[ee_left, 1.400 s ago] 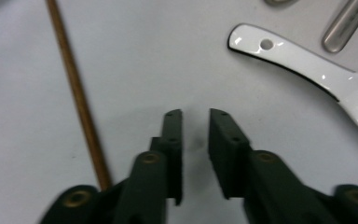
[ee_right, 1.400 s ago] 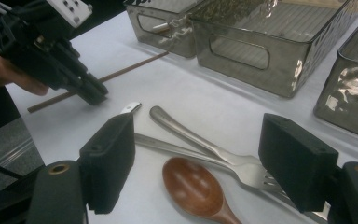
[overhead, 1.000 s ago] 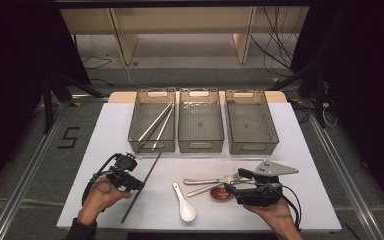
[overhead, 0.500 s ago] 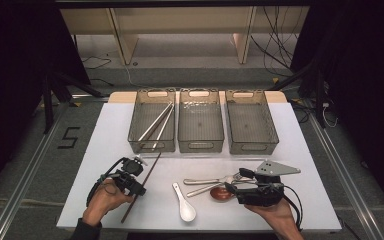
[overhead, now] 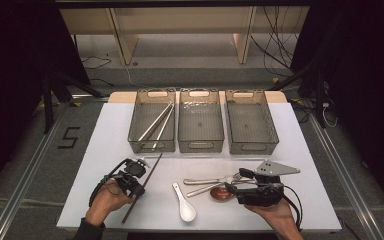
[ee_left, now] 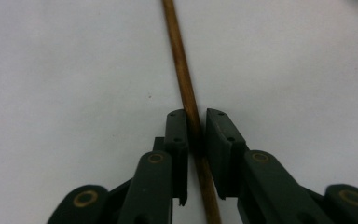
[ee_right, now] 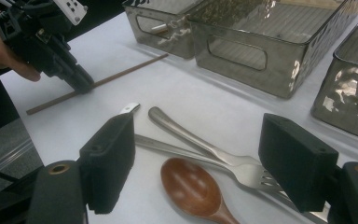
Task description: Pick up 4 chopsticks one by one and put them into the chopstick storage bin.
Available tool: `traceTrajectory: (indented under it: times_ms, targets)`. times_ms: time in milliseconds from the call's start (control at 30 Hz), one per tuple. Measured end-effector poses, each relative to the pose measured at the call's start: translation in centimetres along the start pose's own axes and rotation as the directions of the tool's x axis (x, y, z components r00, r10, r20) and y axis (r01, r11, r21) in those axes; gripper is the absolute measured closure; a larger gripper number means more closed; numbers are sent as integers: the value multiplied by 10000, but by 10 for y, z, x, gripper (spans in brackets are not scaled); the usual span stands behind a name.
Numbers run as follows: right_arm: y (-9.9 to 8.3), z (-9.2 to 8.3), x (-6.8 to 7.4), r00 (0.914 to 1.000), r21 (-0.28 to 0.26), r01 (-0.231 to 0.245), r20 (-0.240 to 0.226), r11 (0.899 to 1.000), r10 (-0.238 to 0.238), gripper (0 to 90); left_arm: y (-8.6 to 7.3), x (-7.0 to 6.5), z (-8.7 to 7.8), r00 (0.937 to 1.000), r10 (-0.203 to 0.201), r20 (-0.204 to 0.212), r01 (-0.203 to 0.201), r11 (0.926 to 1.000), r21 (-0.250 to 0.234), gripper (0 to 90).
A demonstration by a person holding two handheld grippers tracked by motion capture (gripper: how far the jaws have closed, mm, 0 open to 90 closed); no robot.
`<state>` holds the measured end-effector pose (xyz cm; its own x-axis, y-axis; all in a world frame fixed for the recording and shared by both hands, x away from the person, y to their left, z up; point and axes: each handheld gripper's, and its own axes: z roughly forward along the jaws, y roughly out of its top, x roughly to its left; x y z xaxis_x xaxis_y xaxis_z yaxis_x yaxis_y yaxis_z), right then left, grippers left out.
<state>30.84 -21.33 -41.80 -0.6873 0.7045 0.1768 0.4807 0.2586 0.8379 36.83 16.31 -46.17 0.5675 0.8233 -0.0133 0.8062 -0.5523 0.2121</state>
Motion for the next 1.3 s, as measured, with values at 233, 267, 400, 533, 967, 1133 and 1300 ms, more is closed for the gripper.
traceTrajectory:
  times_ms: [233,267,400,533,967,1133,1300]
  targets:
    - [0,0,0,10000,3,3,-8,10000,-3,281,0,0,0,10000,68,1,-68,10000,-60,836]
    - [0,0,0,10000,20,-5,-17,10000,5,281,-1,0,0,10000,34,30,-34,9999,-107,837]
    - [0,0,-1,10000,9,-8,-20,10000,8,281,-2,2,-2,9997,140,188,-136,9996,-236,838]
    - [0,0,-1,10000,-15,-15,-10,10000,15,281,-1,0,-11,9993,304,237,-292,9984,-492,839]
    - [0,-1,-1,10000,-62,-30,2,10000,30,281,2,0,-55,9964,725,440,-635,9818,-1792,839]
    - [0,-1,-1,10000,-47,-46,0,10000,46,281,11,10,-71,9968,587,550,-424,9643,-2615,839]
    - [0,-1,-1,10000,-67,-51,6,10000,51,281,25,25,-83,9976,376,573,-179,9498,-3124,839]
